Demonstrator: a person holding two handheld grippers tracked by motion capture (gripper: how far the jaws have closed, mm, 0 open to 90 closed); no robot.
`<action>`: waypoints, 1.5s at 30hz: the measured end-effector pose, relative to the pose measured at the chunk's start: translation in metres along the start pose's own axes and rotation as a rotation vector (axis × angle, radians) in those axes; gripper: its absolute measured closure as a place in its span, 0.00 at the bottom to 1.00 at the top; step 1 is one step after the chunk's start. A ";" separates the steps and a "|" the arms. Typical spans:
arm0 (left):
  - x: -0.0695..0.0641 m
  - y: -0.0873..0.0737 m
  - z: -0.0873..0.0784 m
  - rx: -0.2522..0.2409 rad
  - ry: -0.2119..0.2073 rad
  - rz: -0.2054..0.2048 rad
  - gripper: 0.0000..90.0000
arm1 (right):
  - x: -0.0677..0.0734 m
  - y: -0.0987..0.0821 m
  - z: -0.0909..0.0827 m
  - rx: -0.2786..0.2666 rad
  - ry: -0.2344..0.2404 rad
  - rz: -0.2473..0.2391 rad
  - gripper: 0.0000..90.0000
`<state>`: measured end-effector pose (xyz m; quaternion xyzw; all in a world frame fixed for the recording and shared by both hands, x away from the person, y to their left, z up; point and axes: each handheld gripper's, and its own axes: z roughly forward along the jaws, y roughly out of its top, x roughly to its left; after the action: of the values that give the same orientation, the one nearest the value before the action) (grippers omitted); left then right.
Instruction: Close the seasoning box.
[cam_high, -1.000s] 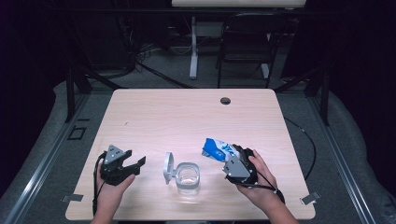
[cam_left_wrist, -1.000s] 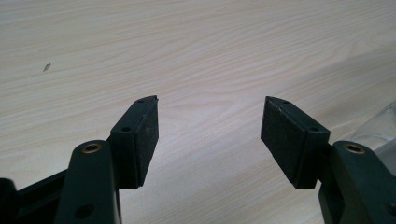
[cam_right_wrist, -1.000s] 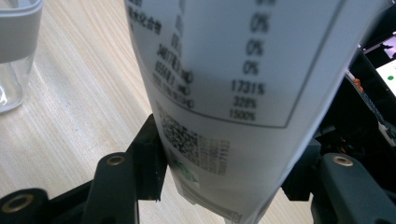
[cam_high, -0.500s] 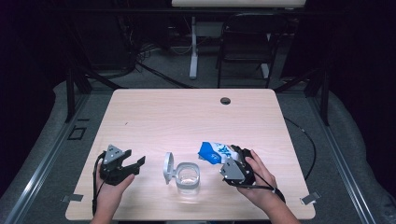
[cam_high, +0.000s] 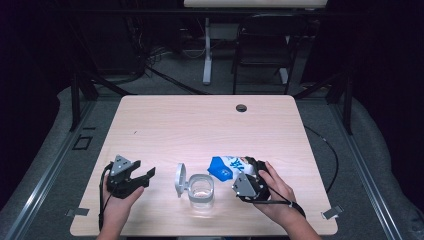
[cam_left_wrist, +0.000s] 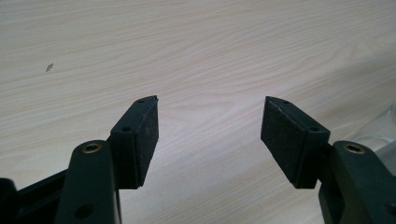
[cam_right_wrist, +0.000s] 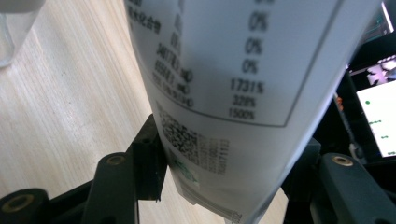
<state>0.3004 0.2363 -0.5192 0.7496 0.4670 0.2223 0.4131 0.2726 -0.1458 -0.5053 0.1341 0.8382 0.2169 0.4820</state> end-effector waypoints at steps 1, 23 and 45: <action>0.000 0.000 0.000 0.002 -0.001 0.000 0.41 | 0.001 0.000 0.000 0.000 0.001 -0.009 0.49; 0.000 -0.001 0.001 -0.002 0.001 -0.007 0.41 | 0.018 0.002 0.003 0.033 -0.001 -0.104 0.50; 0.000 -0.001 0.000 -0.005 0.003 -0.009 0.41 | 0.022 0.002 0.006 0.054 0.003 -0.178 0.50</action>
<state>0.3004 0.2367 -0.5198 0.7460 0.4704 0.2226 0.4154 0.2667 -0.1335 -0.5237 0.0717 0.8532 0.1507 0.4942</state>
